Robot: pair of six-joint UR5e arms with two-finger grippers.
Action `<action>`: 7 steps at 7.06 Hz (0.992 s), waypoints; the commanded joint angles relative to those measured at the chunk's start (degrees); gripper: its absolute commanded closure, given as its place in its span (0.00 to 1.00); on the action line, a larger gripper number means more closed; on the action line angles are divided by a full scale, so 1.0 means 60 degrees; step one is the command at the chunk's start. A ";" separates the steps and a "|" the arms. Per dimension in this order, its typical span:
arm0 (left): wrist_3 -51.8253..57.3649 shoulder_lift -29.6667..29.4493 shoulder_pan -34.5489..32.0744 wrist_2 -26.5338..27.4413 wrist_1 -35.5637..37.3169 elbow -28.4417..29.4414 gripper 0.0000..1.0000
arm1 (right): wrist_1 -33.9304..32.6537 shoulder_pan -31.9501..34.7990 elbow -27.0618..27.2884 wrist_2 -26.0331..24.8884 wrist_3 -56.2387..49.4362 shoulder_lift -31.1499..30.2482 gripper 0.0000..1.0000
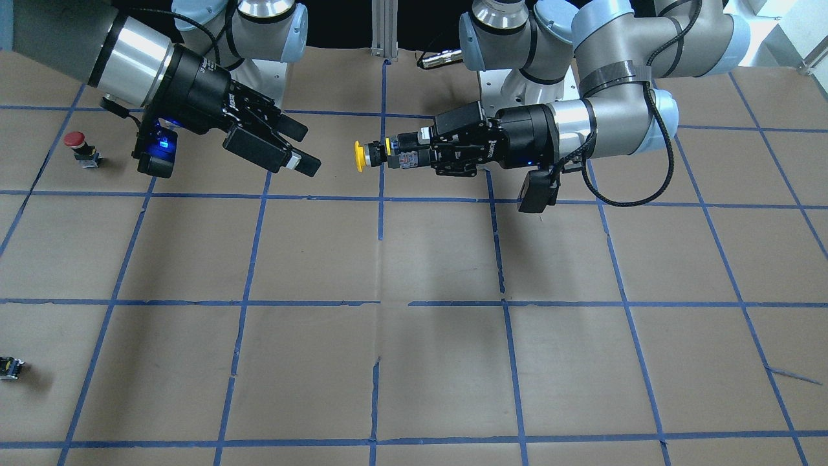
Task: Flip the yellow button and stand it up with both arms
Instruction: 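Carry the switch toward the table center with the left gripper while the right gripper approaches, then close the right gripper on the yellow cap end of the held switch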
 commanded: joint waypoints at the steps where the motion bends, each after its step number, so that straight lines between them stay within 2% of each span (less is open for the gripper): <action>1: -0.0445 0.0001 -0.0030 -0.0034 0.0420 0.0035 0.94 | -0.0003 0.0083 0.0002 0.0547 -0.0008 0.0088 0.00; 3: -0.0811 0.0016 -0.0059 -0.0092 0.0436 0.0035 0.95 | -0.0163 0.0667 0.0002 0.0695 0.0050 0.0408 0.01; 7: -0.0871 0.0016 -0.0074 -0.0371 0.0436 0.0021 0.95 | -0.0179 0.0684 -0.0071 0.0840 0.0415 0.0572 0.04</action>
